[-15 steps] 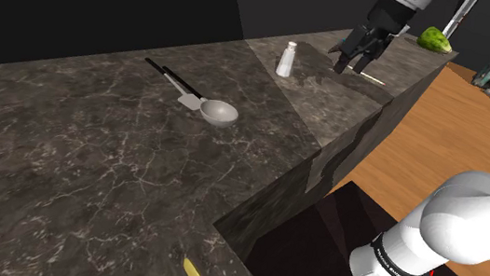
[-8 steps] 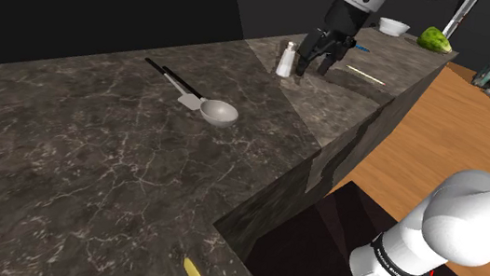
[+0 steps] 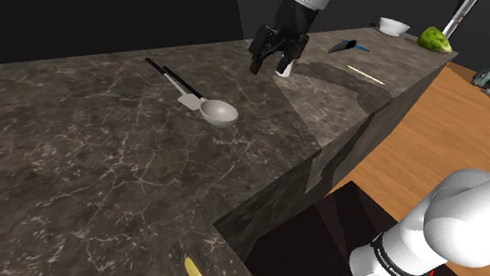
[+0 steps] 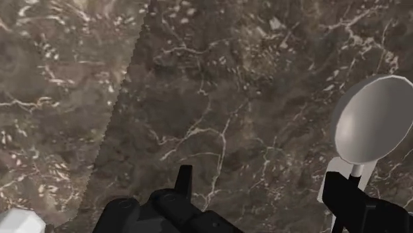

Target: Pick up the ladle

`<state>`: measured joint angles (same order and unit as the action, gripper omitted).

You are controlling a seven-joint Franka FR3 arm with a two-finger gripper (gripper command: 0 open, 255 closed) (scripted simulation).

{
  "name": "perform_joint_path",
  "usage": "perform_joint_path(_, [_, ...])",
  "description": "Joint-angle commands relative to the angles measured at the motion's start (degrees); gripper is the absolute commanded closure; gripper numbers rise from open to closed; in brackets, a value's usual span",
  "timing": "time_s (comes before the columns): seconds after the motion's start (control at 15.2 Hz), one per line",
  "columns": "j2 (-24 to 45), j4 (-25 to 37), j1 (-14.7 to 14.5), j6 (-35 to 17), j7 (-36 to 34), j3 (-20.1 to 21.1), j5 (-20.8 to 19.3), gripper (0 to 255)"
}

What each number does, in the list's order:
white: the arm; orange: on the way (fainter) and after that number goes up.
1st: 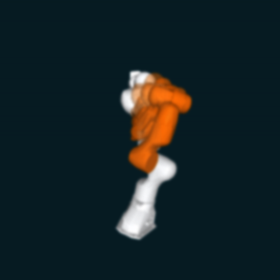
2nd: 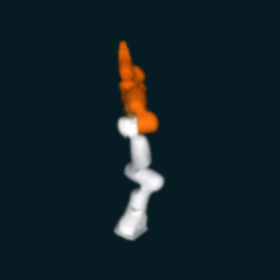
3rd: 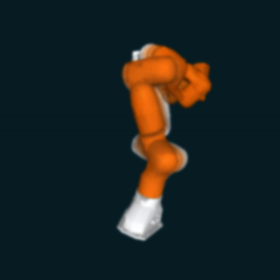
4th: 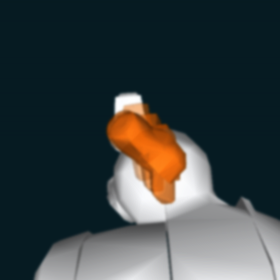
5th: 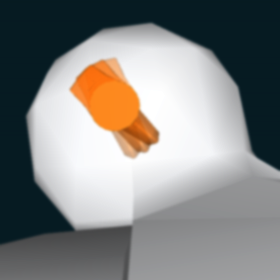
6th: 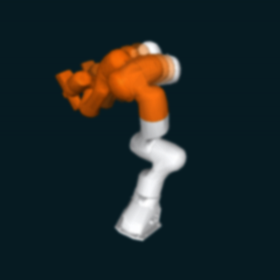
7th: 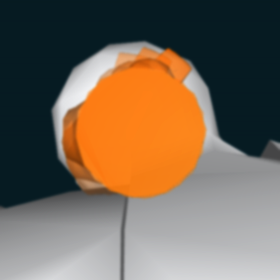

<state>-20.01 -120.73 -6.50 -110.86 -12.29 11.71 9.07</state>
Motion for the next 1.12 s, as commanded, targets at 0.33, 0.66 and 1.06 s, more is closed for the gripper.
perform_joint_path(0.33, [12.66, 9.11, -1.76, -4.18, -6.39, 5.23, -2.55, 0])
perform_joint_path(0.66, [22.92, 18.51, -3.84, -5.02, -11.47, 8.05, -6.51, 0])
perform_joint_path(1.06, [26.63, 19.21, -4.85, -7.91, -12.99, 8.58, -8.08, 0])
